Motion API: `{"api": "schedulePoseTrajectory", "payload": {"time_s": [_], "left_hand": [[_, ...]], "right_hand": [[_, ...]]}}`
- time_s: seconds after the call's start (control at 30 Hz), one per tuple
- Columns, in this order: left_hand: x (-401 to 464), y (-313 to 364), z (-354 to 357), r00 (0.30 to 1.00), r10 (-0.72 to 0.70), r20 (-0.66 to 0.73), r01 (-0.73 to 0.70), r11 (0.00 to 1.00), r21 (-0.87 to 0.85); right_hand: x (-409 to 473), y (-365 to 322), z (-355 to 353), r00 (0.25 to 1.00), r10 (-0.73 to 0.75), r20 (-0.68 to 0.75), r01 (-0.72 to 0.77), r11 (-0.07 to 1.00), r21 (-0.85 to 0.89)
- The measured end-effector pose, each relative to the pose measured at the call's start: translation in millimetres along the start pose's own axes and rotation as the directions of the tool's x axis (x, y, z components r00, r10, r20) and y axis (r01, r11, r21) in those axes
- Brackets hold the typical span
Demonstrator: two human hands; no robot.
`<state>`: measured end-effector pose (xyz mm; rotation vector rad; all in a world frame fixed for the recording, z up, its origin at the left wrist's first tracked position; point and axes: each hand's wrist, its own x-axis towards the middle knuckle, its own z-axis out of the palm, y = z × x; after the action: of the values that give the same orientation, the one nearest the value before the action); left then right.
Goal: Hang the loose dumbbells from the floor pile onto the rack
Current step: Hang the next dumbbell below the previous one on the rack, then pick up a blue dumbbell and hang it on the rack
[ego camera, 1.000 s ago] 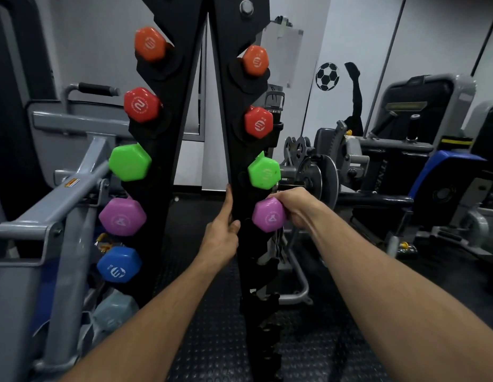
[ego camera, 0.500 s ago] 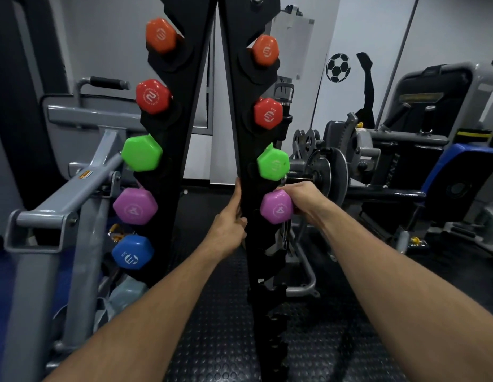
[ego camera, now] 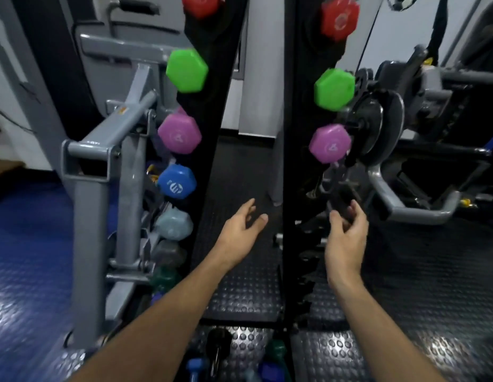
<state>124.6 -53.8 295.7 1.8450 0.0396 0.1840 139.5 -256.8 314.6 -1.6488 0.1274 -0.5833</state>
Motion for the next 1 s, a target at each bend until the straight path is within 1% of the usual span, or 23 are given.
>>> {"api": "schedulePoseTrajectory", "payload": {"time_s": [0.1, 0.17, 0.2, 0.27, 0.37, 0.43, 0.53, 0.63, 0.73, 0.83, 0.9, 1.0], "left_hand": [[-29.6, -51.5, -0.3, 0.994, -0.108, -0.005, 0.108, 0.994, -0.008], [-52.6, -89.8, 0.8, 0.983, -0.182, 0.003, 0.182, 0.983, -0.003], [-65.0, -111.4, 0.5, 0.973, -0.230, 0.004, 0.230, 0.973, 0.000], [-86.5, -154.2, -0.6, 0.944, -0.329, -0.007, 0.329, 0.944, 0.008], [-117.5, -218.7, -2.3, 0.878, -0.478, -0.019, 0.478, 0.879, 0.006], [-134.6, -256.0, -1.5, 0.830, -0.557, -0.041, 0.558, 0.830, 0.022], [-158.6, -305.2, 2.4, 0.764, -0.643, -0.064, 0.645, 0.763, 0.030], [-176.9, -352.7, 6.7, 0.678, -0.730, -0.089, 0.734, 0.679, 0.021], [-187.7, -399.4, 9.4, 0.595, -0.796, -0.114, 0.797, 0.602, -0.048], [-193.9, -436.2, 9.5, 0.527, -0.838, -0.144, 0.832, 0.543, -0.116], [-197.2, -458.2, 8.4, 0.482, -0.861, -0.164, 0.850, 0.505, -0.152], [-210.2, -494.3, 8.0, 0.395, -0.908, -0.141, 0.890, 0.416, -0.184]], "right_hand": [[-47.0, 57.8, -1.2, 0.992, 0.112, 0.066, -0.104, 0.989, -0.105], [-77.5, 99.3, -0.7, 0.963, 0.226, 0.146, -0.199, 0.964, -0.179], [-93.1, 119.5, 0.1, 0.933, 0.295, 0.205, -0.249, 0.943, -0.222], [-120.0, 157.3, 2.2, 0.853, 0.417, 0.315, -0.311, 0.889, -0.334], [-156.0, 206.5, 2.9, 0.695, 0.584, 0.419, -0.376, 0.793, -0.479], [-177.5, 235.5, 4.5, 0.587, 0.675, 0.447, -0.405, 0.722, -0.561], [-206.8, 279.0, 11.4, 0.473, 0.754, 0.456, -0.426, 0.648, -0.631], [-233.2, 324.4, 29.7, 0.382, 0.783, 0.491, -0.335, 0.612, -0.716], [-255.5, 343.7, 62.0, 0.334, 0.785, 0.522, -0.196, 0.600, -0.776], [-274.9, 365.9, 93.9, 0.289, 0.785, 0.547, -0.119, 0.597, -0.794], [-287.7, 379.9, 112.7, 0.300, 0.768, 0.567, -0.047, 0.605, -0.795], [-309.3, 400.2, 139.1, 0.341, 0.729, 0.593, 0.120, 0.592, -0.797]]}}
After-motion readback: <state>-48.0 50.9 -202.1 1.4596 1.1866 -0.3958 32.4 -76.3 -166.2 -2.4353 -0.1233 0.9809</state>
